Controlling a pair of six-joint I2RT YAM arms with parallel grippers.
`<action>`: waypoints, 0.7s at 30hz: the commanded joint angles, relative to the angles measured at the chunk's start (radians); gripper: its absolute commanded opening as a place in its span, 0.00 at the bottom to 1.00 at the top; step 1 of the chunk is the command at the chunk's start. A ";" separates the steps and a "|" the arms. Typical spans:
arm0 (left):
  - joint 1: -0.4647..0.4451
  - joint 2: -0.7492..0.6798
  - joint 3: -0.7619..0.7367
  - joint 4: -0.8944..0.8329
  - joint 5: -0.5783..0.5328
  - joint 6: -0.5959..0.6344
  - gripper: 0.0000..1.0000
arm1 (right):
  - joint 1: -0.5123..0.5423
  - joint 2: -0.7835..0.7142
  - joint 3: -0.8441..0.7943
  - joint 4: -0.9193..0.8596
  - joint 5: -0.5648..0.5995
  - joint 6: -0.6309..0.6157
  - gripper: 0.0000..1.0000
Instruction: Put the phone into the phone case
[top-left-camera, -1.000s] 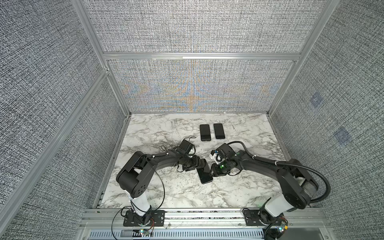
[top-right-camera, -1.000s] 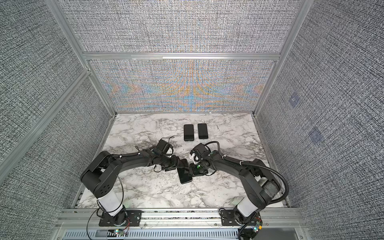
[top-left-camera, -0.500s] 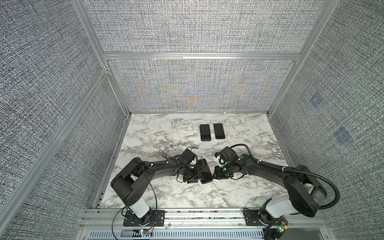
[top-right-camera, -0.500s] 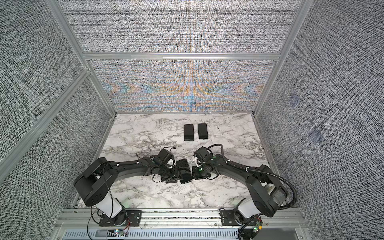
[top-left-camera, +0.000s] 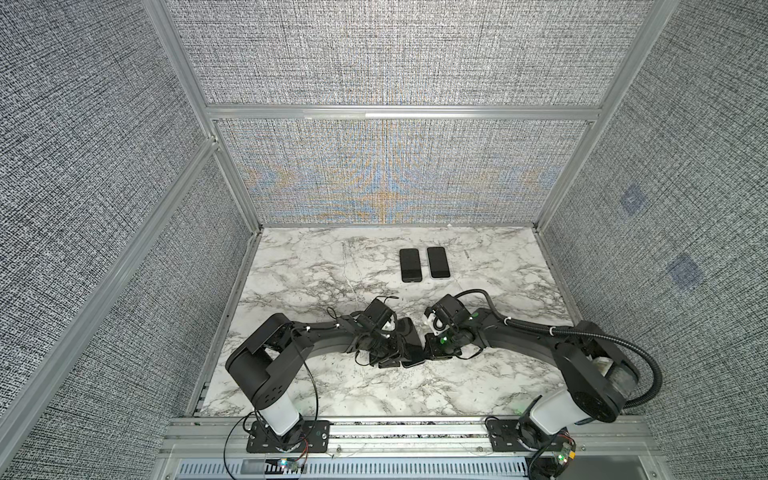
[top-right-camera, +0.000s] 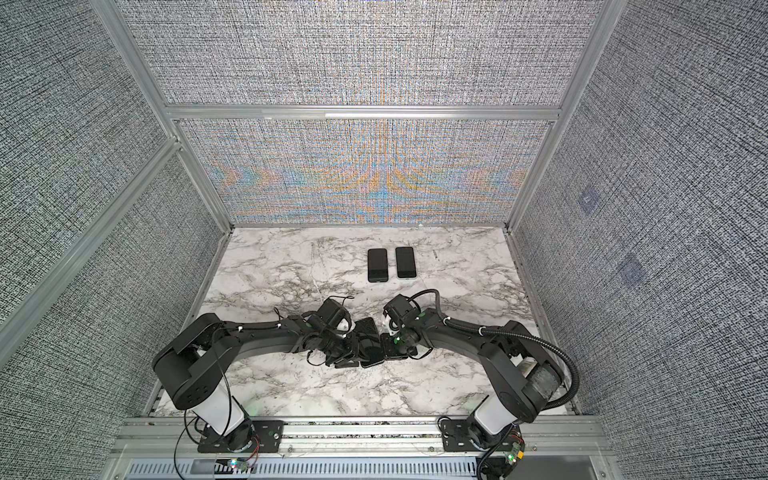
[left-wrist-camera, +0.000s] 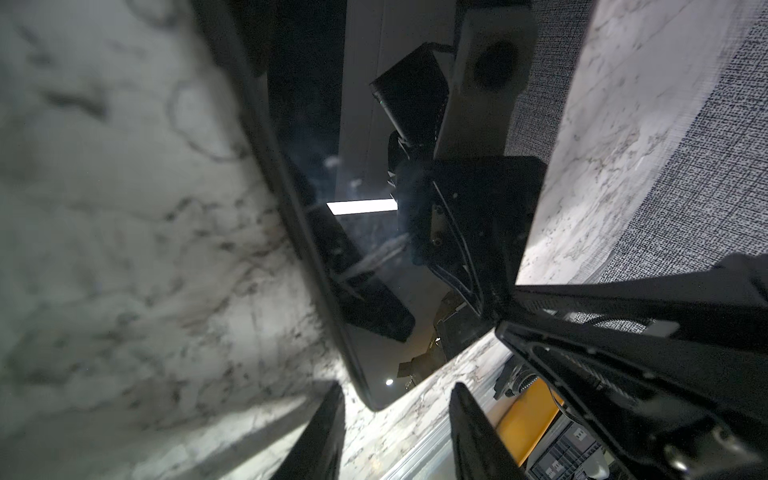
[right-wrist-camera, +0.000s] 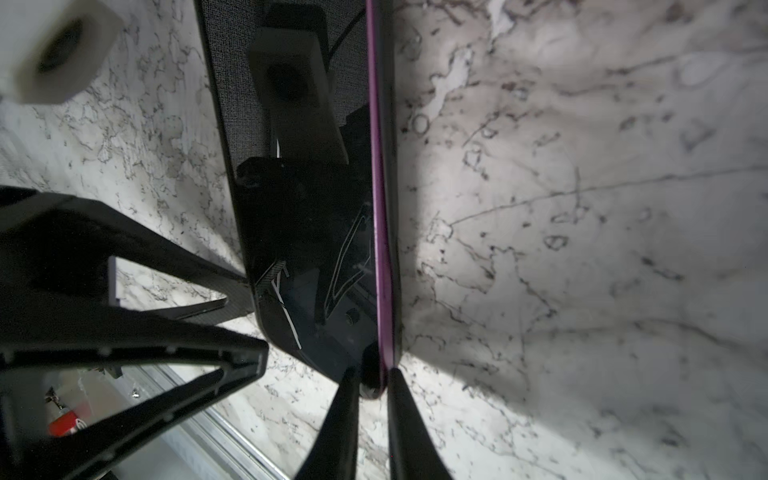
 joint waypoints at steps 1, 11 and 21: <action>-0.001 0.009 -0.001 -0.014 -0.019 0.003 0.44 | 0.005 0.006 0.001 0.008 -0.015 0.009 0.16; -0.001 0.014 -0.001 -0.005 -0.025 0.008 0.43 | 0.010 0.016 -0.011 0.032 -0.043 0.020 0.13; -0.001 0.030 0.003 0.005 -0.023 0.009 0.42 | 0.011 0.033 -0.040 0.077 -0.074 0.038 0.10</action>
